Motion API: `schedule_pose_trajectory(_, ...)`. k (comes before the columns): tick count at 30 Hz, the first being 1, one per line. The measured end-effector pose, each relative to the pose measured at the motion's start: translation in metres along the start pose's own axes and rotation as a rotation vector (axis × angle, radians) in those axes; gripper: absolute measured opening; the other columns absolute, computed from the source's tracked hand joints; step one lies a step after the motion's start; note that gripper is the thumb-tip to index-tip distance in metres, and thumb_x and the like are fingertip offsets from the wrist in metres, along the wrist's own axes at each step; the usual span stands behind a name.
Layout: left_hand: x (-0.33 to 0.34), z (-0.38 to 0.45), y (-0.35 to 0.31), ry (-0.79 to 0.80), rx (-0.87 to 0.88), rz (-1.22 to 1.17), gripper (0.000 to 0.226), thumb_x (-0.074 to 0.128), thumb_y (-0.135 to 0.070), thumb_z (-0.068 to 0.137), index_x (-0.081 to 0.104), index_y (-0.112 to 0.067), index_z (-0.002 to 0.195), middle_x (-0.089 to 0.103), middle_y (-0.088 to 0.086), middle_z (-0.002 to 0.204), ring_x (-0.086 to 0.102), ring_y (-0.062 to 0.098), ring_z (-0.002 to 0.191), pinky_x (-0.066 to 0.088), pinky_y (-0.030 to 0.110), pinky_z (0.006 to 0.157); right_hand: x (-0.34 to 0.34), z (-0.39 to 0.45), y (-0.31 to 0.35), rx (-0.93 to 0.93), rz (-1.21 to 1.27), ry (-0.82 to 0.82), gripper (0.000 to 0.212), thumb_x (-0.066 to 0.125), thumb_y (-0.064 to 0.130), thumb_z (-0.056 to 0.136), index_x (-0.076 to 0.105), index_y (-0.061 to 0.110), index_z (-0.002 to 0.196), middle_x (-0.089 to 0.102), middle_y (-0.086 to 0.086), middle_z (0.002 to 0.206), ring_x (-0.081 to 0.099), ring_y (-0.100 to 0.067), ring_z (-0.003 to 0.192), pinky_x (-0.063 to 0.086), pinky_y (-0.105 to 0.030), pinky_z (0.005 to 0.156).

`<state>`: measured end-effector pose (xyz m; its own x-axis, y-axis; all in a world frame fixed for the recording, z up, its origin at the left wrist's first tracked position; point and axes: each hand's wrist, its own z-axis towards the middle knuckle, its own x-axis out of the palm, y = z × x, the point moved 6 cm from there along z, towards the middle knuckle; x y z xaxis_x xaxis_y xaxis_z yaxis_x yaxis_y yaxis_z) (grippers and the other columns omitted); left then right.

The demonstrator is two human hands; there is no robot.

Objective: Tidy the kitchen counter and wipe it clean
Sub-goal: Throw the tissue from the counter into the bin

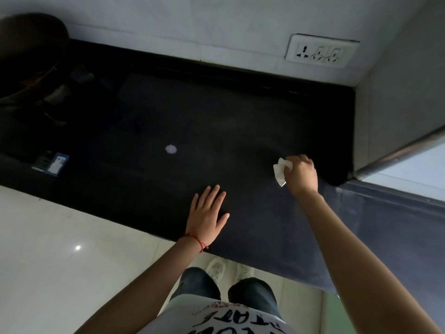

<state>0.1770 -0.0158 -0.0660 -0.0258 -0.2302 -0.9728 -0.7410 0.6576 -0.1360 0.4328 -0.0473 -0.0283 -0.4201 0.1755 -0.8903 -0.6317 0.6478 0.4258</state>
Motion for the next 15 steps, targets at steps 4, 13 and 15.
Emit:
schedule_pose_trajectory(4,0.002,-0.001,0.002,0.008,0.028,-0.028,0.056,0.037,-0.046,0.080,0.054,-0.018,0.125,0.055,0.006,0.135,0.053,0.028,0.124,0.043,0.051,0.097,-0.016,-0.041,-0.008,0.069,0.221,-0.135,0.031,0.052,0.004,0.082,0.064,0.002,0.111,0.061,-0.021,0.114,0.054,-0.038,0.105,0.043,-0.036,0.085)
schedule_pose_trajectory(13,0.008,-0.016,0.005,-0.024,0.137,-0.144,0.051,0.062,-0.030,0.081,0.053,-0.011,0.128,0.045,0.015,0.142,0.040,0.037,0.133,0.032,0.059,0.104,-0.025,-0.193,-0.038,0.405,0.517,-0.383,0.023,0.064,0.009,0.081,0.069,0.007,0.103,0.065,-0.006,0.095,0.055,-0.016,0.082,0.031,-0.011,0.066)
schedule_pose_trajectory(15,0.008,-0.018,0.001,-0.030,0.139,-0.162,0.053,0.069,-0.024,0.077,0.055,-0.009,0.126,0.046,0.018,0.140,0.041,0.041,0.131,0.032,0.061,0.102,-0.018,-0.231,-0.047,0.520,0.607,-0.421,0.022,0.064,0.013,0.082,0.070,0.013,0.102,0.063,0.005,0.089,0.056,-0.010,0.079,0.034,-0.007,0.065)
